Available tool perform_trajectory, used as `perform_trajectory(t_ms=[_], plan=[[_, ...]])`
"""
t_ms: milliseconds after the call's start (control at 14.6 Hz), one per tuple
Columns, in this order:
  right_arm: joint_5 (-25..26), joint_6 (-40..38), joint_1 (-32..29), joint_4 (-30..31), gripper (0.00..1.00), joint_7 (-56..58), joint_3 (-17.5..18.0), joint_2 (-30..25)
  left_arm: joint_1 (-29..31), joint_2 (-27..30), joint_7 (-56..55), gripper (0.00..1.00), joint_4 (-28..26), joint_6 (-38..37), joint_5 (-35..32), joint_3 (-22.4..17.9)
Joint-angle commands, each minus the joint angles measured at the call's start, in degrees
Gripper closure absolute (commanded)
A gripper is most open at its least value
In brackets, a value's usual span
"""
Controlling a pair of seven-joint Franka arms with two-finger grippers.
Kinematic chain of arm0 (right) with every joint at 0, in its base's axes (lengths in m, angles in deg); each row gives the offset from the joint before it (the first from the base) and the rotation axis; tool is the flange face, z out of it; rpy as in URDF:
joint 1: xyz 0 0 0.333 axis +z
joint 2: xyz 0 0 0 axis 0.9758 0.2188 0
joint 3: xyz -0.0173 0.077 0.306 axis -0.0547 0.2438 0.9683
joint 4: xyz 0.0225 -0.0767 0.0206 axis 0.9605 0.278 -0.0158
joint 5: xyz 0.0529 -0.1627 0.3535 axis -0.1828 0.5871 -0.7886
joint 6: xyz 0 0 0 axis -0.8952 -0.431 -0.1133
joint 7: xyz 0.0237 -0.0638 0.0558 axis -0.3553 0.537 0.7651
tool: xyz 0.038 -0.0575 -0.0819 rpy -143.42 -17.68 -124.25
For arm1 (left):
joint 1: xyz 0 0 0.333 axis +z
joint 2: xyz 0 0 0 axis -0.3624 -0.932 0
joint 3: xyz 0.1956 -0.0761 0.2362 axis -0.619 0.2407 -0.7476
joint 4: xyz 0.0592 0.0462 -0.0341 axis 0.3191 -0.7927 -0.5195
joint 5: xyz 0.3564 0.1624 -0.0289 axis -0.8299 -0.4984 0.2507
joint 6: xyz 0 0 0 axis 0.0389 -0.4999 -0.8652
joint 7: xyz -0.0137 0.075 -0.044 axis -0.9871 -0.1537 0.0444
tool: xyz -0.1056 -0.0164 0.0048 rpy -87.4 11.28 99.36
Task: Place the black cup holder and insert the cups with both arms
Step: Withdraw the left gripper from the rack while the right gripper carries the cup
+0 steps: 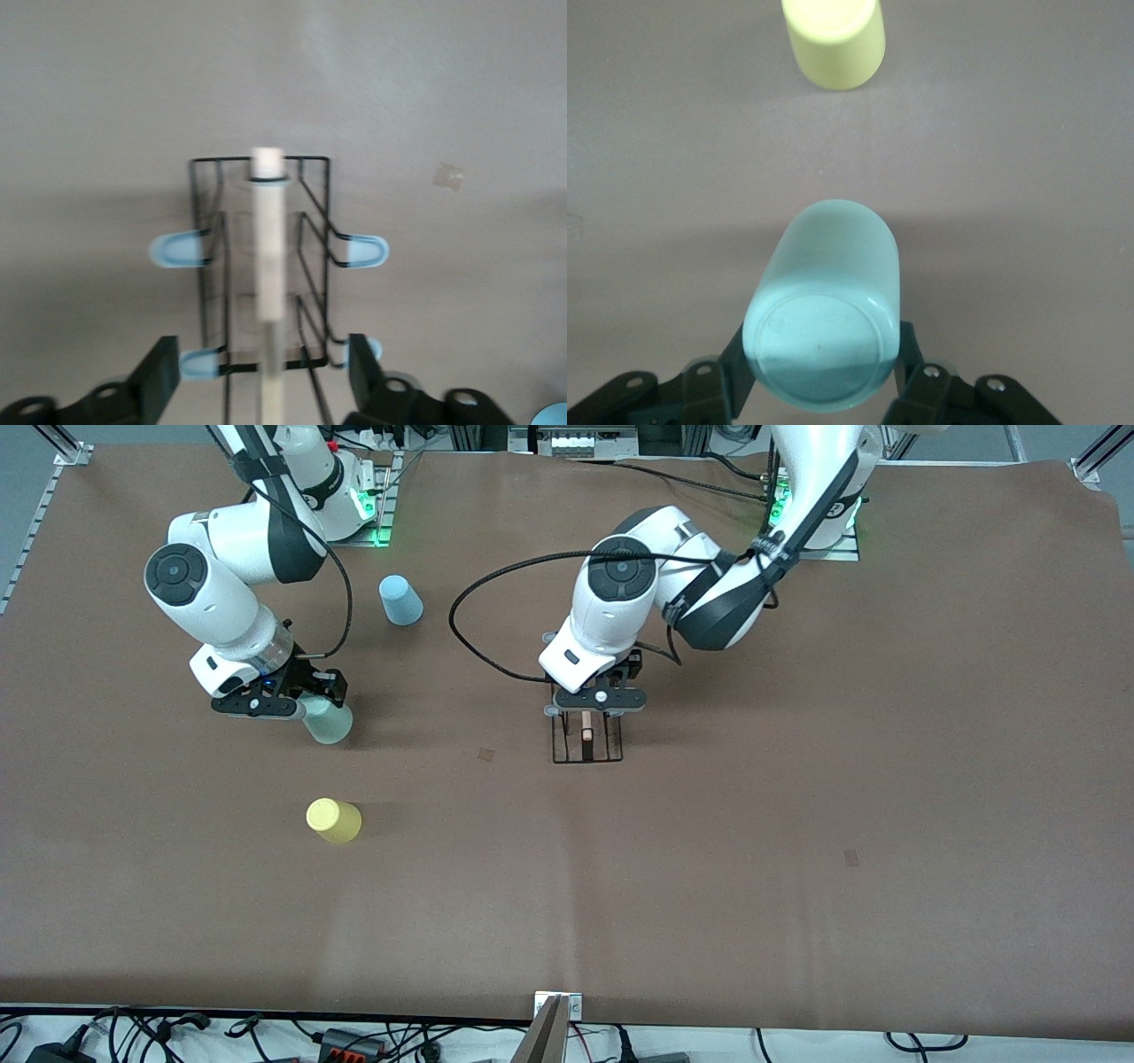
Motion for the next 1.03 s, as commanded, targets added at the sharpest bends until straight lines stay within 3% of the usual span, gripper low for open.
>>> perform_trajectory(t_ms=[0,274,411,617,823,960], plan=[[-0.57,-4.63,2.23,0.17,0.85,-10.96,4.99,-3.91,4.25,6.27,4.22,0.0,-0.85,-6.65,-1.26,-0.19],[-0.75,-9.11,2.4,-3.33,0.85,-26.43,14.31,-6.55,16.62,10.49,27.63,0.0,-0.59,-19.92,-1.26,-0.1],[-1.01,-10.87,2.4,-8.07,0.85,-36.54,19.85,-5.94,23.31,12.69,37.43,0.0,-0.41,-20.56,-1.26,-0.01],[-4.34,-11.06,3.28,-12.82,0.85,-47.0,25.31,-4.63,30.96,13.31,46.92,0.0,2.39,-22.74,-1.18,-0.1],[-4.35,-10.62,6.34,-16.52,0.85,-55.02,26.47,-0.59,38.44,13.31,54.14,0.0,6.87,-27.58,-1.0,0.08],[-4.35,-8.43,7.06,-16.26,0.85,-56.18,26.55,1.52,39.78,14.01,58.53,0.0,8.82,-28.99,-0.82,-0.71]])
